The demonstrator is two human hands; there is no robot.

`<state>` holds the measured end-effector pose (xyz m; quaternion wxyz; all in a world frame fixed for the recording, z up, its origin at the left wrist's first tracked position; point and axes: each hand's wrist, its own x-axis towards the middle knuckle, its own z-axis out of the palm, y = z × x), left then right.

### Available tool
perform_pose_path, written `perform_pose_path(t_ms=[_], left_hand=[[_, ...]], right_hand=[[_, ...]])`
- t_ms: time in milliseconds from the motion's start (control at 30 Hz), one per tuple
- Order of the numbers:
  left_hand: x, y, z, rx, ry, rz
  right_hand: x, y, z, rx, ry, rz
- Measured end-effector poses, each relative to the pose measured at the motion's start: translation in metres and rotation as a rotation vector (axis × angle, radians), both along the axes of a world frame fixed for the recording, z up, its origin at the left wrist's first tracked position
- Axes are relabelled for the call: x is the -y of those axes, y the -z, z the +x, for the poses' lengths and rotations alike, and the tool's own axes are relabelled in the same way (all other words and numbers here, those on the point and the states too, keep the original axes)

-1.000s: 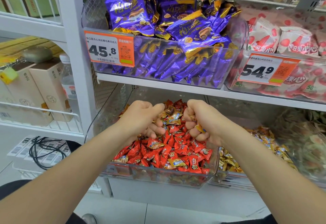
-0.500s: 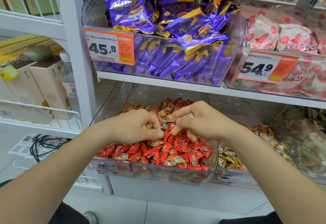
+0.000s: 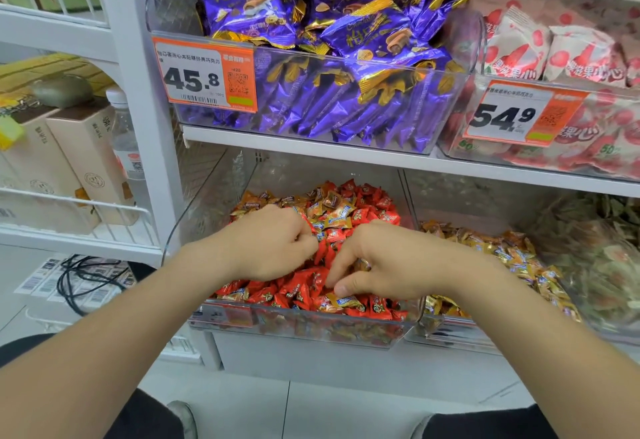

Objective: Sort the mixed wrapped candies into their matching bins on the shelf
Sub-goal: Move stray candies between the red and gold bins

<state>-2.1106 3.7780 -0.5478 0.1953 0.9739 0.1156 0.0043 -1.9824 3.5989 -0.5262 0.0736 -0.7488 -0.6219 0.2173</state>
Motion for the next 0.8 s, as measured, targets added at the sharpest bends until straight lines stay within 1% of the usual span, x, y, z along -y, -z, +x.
perform_pose_path(t_ms=[100, 200, 267, 367, 467, 567, 700, 800], left_hand=[[0.0, 0.0, 0.002, 0.095, -0.065, 0.019], [-0.004, 0.002, 0.004, 0.147, -0.123, 0.038], [-0.007, 0.004, 0.007, 0.201, -0.159, 0.04], [-0.011, 0.011, 0.012, 0.28, -0.185, 0.009], [-0.015, 0.013, 0.016, 0.334, -0.153, 0.007], [-0.016, 0.013, 0.019, 0.268, -0.124, 0.002], [-0.019, 0.017, 0.027, 0.19, -0.199, 0.074], [-0.022, 0.02, 0.031, 0.094, -0.136, 0.106]], right_hand=[[-0.001, -0.003, -0.006, 0.038, -0.069, -0.046], [-0.001, -0.002, -0.012, 0.135, -0.128, -0.153], [-0.002, 0.001, -0.015, 0.175, -0.163, -0.19], [-0.003, 0.008, -0.017, 0.114, -0.175, -0.145], [-0.002, 0.011, -0.013, 0.09, -0.122, -0.019], [0.004, 0.009, -0.001, 0.04, -0.007, 0.077], [0.01, -0.007, 0.015, -0.102, 0.349, 0.288], [0.009, -0.008, 0.027, -0.143, 0.53, 0.395]])
